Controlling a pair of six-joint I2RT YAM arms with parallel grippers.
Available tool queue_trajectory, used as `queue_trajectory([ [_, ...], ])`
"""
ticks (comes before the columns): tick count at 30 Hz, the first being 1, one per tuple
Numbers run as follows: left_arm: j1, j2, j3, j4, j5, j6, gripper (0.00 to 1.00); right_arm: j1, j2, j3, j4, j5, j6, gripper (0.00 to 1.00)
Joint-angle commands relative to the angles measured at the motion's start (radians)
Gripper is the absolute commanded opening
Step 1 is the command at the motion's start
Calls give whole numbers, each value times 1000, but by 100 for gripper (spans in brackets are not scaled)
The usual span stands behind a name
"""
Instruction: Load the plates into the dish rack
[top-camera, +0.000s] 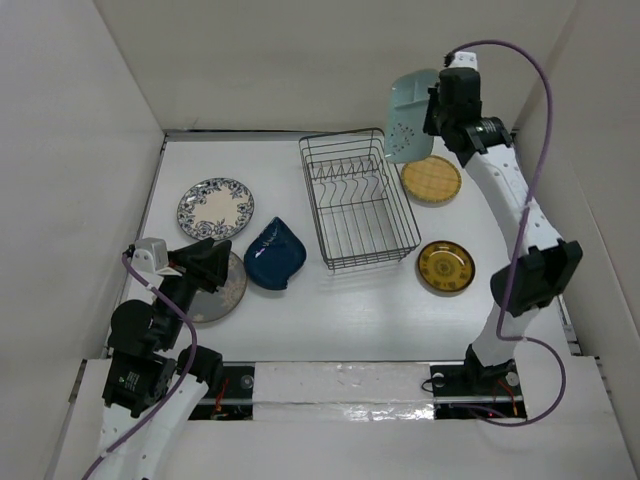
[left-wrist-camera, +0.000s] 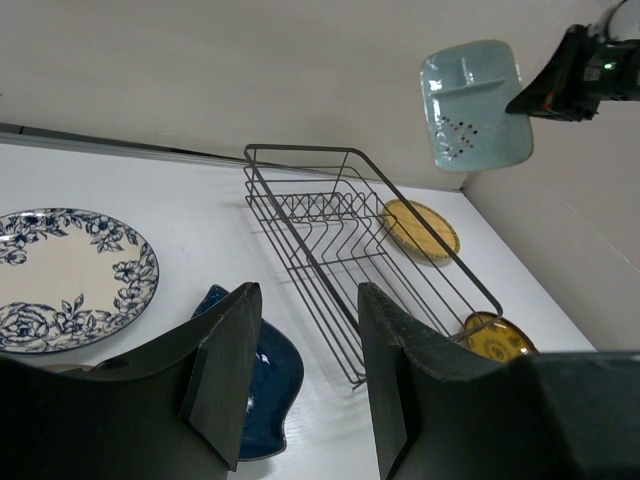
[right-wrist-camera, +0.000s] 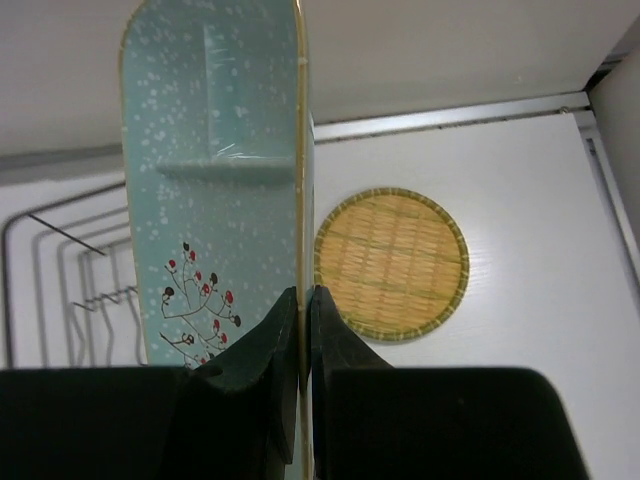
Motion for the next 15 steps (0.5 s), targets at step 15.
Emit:
queue_trajectory([
  [15,-8,46,8,36,-38,2,40,122,323,382,-247,284,-123,0],
])
